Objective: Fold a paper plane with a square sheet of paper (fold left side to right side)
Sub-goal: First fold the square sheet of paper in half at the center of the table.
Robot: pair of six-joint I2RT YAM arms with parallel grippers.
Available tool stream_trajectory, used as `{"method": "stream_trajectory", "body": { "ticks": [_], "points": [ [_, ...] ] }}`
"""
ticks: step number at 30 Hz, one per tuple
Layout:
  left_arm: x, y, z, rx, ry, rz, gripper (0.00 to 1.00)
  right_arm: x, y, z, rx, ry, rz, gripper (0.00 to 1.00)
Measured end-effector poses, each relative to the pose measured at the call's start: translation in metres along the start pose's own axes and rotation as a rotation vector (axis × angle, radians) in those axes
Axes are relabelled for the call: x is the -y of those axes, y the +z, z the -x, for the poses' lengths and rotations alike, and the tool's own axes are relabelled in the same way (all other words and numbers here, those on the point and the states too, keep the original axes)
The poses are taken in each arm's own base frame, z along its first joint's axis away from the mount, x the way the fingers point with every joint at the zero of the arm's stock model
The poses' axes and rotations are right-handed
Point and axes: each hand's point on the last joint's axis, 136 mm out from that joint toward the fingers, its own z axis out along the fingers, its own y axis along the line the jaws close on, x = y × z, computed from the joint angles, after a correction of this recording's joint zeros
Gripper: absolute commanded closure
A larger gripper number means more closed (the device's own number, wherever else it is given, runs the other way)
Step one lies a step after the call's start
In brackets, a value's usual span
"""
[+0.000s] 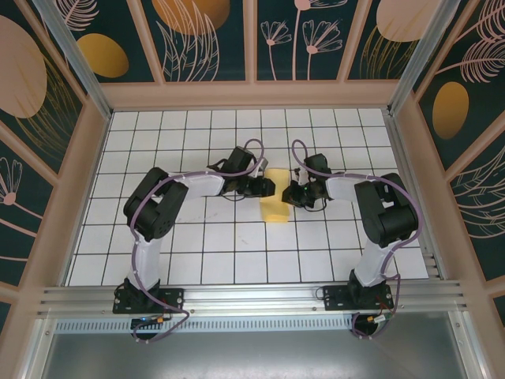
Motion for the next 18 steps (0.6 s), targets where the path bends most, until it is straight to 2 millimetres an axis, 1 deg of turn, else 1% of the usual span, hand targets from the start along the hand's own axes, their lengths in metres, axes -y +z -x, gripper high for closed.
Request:
{"method": "stream_trajectory", "body": {
  "ticks": [4,12,14,18],
  "points": [
    [-0.011,0.004,-0.002,0.001,-0.013,0.04,0.6,0.0,0.0,0.0,-0.001,0.001,-0.002,0.86],
    [-0.016,0.004,-0.002,0.018,-0.017,0.06,0.59,0.0,0.0,0.0,-0.005,-0.001,-0.004,0.86],
    [-0.018,0.002,-0.002,0.027,-0.016,0.064,0.59,0.0,0.0,0.0,-0.004,-0.001,-0.006,0.86],
    [-0.027,-0.01,-0.003,0.039,-0.035,0.087,0.58,0.0,0.0,0.0,-0.004,-0.002,-0.005,0.86]
  ]
}}
